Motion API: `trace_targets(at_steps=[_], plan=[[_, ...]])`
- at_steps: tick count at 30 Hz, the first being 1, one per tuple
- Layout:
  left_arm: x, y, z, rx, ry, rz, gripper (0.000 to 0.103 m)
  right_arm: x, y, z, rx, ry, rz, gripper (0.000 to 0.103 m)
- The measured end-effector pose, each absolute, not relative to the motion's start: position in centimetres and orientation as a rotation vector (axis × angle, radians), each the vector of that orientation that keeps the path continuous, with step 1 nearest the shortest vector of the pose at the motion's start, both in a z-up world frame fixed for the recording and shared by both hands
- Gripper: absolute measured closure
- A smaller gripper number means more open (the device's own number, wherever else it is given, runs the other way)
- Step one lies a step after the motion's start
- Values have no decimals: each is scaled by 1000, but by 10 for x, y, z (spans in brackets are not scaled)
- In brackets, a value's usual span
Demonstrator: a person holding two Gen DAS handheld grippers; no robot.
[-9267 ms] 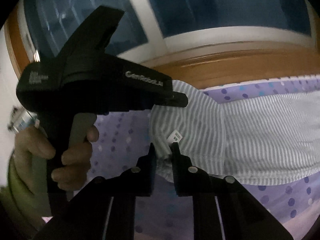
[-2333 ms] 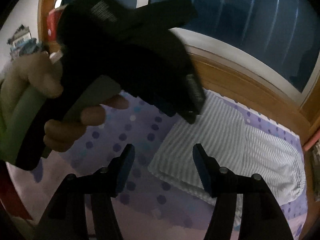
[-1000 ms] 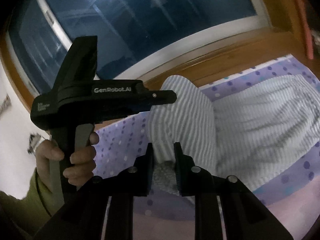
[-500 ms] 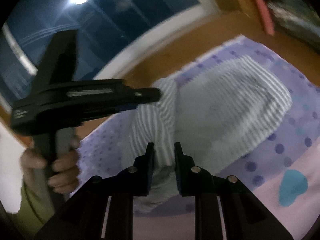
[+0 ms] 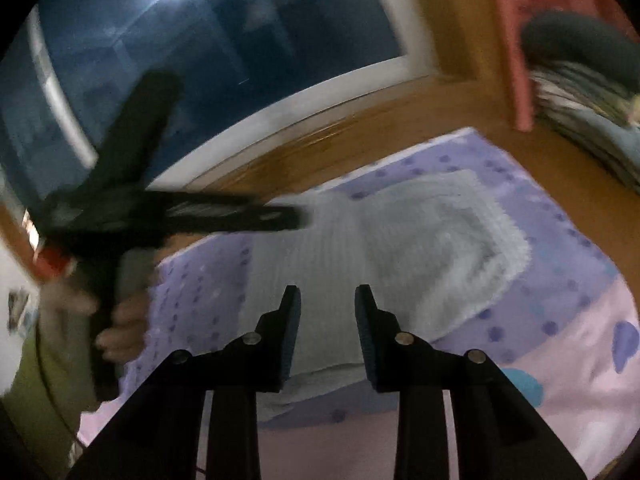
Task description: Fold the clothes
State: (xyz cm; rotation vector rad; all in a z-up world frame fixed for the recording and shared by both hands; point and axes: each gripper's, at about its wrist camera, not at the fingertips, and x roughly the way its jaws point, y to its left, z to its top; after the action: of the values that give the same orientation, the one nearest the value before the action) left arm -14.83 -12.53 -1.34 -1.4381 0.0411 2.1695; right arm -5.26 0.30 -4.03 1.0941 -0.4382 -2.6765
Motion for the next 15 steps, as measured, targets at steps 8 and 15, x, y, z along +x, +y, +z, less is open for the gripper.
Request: trace_targets(at_steps=[8,15], plan=[[-160,-121,-48,-1508,45,2143,74,-62,-20,-77,1222,-364,-2649,76],[-156,-116,-49,-1442,120,2141,73,-57,-25,-73,1225,-377,-2685,75]])
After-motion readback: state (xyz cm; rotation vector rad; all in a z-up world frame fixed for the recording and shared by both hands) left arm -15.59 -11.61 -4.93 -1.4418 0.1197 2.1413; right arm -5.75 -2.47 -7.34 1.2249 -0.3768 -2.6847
